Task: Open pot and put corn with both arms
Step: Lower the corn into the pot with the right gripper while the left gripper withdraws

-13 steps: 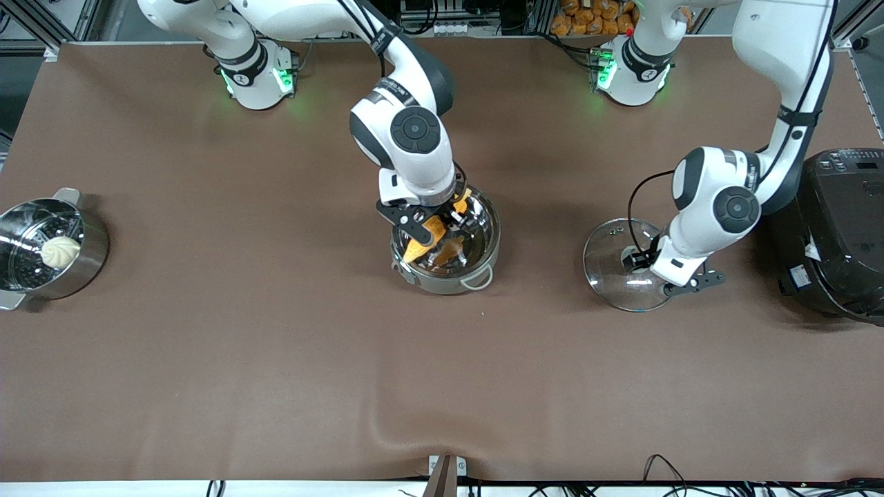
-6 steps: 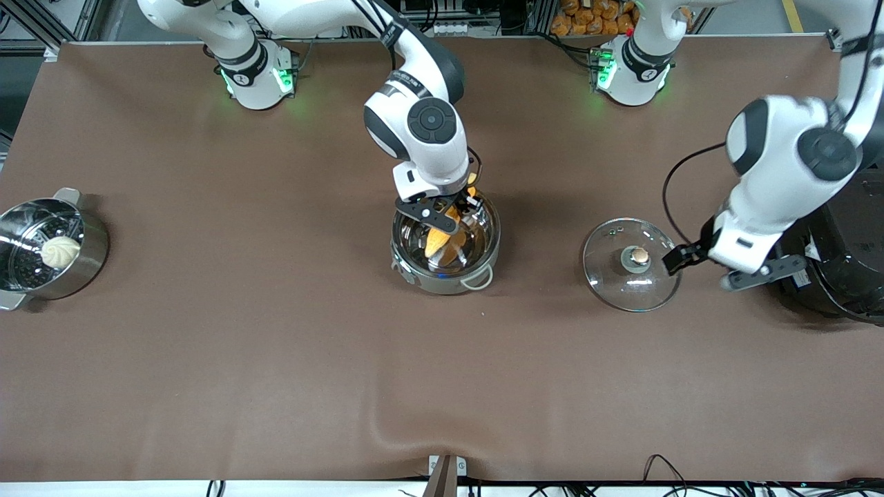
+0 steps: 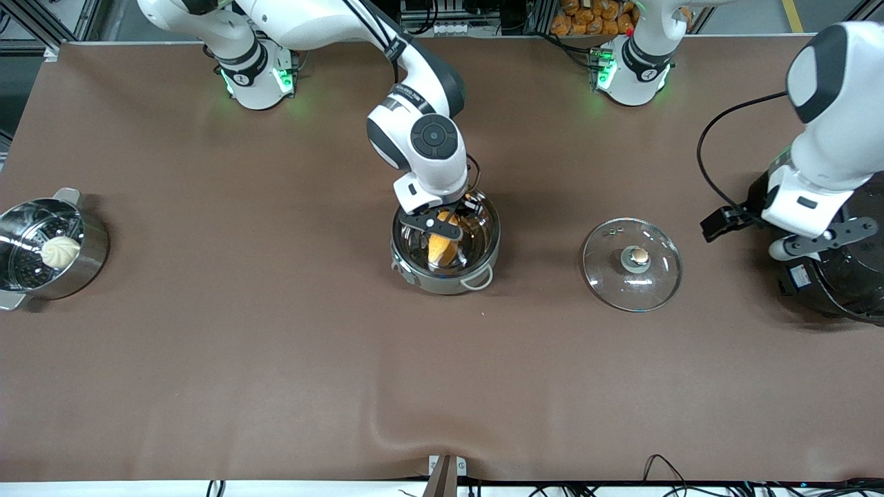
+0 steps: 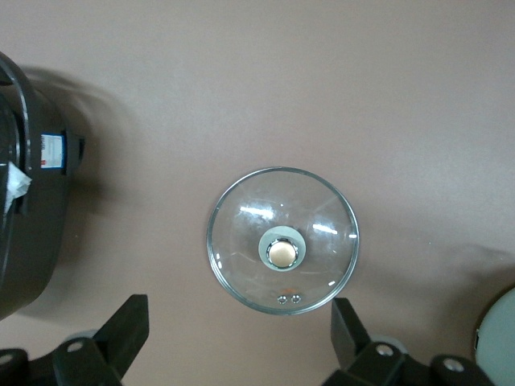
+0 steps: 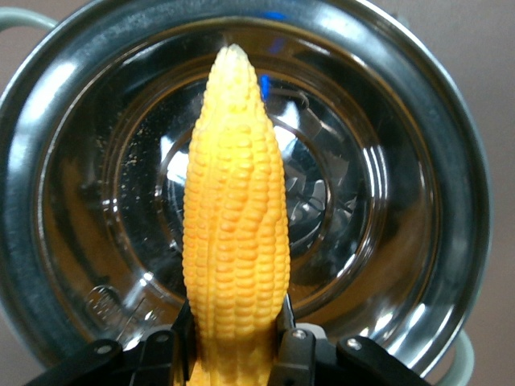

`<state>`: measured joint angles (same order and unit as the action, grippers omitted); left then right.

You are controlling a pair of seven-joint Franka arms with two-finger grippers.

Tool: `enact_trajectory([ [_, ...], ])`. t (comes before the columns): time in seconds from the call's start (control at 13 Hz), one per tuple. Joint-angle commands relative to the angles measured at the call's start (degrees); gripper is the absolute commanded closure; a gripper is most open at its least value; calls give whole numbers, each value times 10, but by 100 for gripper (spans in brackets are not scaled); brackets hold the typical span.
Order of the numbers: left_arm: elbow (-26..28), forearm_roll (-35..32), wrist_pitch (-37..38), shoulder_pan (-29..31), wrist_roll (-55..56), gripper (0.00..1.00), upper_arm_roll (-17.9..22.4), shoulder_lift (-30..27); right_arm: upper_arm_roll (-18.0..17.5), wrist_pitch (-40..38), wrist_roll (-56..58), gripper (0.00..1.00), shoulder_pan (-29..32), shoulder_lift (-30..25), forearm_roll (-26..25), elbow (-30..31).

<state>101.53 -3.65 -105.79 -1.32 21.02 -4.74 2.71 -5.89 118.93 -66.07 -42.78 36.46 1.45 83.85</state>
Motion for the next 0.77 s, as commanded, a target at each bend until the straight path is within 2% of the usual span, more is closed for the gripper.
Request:
enact_trajectory([
  [0.0, -40, -6, 27, 17, -43, 0, -3, 9, -2, 13, 6, 0, 4, 6, -56, -11],
  [0.15, -42, -6, 37, 24, -62, 0, -4, 5, 1, 17, 15, 0, 21, 5, -60, -13],
  [0.38, -69, -7, 95, 25, -65, 0, -3, 3, -2, 13, 24, 0, 36, -7, -50, -15],
  [0.46, -70, -7, 99, 25, -73, 0, -4, 2, -2, 12, 24, 0, 36, -11, -31, -15],
  [0.54, -70, -7, 104, 34, -90, 0, -4, -2, 0, 10, 29, 0, 40, -36, 11, -11],
  [0.69, -70, -6, 106, 43, -116, 0, -8, -6, -1, -47, 83, 0, 83, -98, 52, -7],
])
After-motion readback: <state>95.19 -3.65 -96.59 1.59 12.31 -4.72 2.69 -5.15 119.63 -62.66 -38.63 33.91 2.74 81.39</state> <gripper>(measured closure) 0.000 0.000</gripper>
